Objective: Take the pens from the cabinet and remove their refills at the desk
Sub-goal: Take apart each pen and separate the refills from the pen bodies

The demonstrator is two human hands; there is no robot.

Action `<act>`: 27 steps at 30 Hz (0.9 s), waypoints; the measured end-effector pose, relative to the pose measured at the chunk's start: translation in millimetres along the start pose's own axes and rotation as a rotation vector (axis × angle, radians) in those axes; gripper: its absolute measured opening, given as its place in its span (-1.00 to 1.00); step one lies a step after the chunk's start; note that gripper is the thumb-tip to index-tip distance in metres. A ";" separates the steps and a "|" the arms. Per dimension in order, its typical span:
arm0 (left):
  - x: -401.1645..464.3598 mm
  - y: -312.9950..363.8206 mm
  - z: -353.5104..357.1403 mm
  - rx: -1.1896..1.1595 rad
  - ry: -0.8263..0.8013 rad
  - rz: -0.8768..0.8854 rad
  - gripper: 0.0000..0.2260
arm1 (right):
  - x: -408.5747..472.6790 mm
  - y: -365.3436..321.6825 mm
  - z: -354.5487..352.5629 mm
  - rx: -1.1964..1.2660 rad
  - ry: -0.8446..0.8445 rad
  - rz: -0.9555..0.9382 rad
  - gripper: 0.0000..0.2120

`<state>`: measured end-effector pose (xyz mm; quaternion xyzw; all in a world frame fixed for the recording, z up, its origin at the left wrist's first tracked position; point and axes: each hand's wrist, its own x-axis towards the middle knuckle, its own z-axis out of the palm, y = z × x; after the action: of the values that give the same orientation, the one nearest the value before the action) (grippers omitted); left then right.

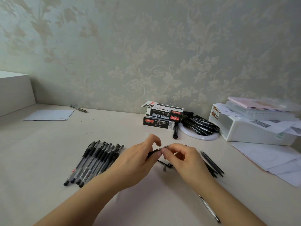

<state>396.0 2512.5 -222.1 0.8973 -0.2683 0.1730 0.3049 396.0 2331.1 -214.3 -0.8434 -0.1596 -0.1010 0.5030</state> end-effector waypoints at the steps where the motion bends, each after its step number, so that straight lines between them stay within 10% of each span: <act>1: 0.2 -0.5 -0.2 -0.002 0.003 -0.005 -0.89 | 0.7 1.2 -1.5 -0.060 0.039 -0.030 -0.92; 10: 0.5 -2.1 -2.9 0.043 -0.016 -0.056 -0.87 | 1.0 14.3 -2.0 -0.462 -0.075 -0.169 -0.85; 27: -0.3 -6.9 -1.3 0.133 -0.120 -0.105 -0.92 | 0.9 13.3 -2.8 -0.347 -0.025 -0.161 -0.94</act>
<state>399.6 2518.1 -224.4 0.9372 -0.2267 0.1201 0.2364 401.8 2322.9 -223.5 -0.9031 -0.2129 -0.1563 0.3385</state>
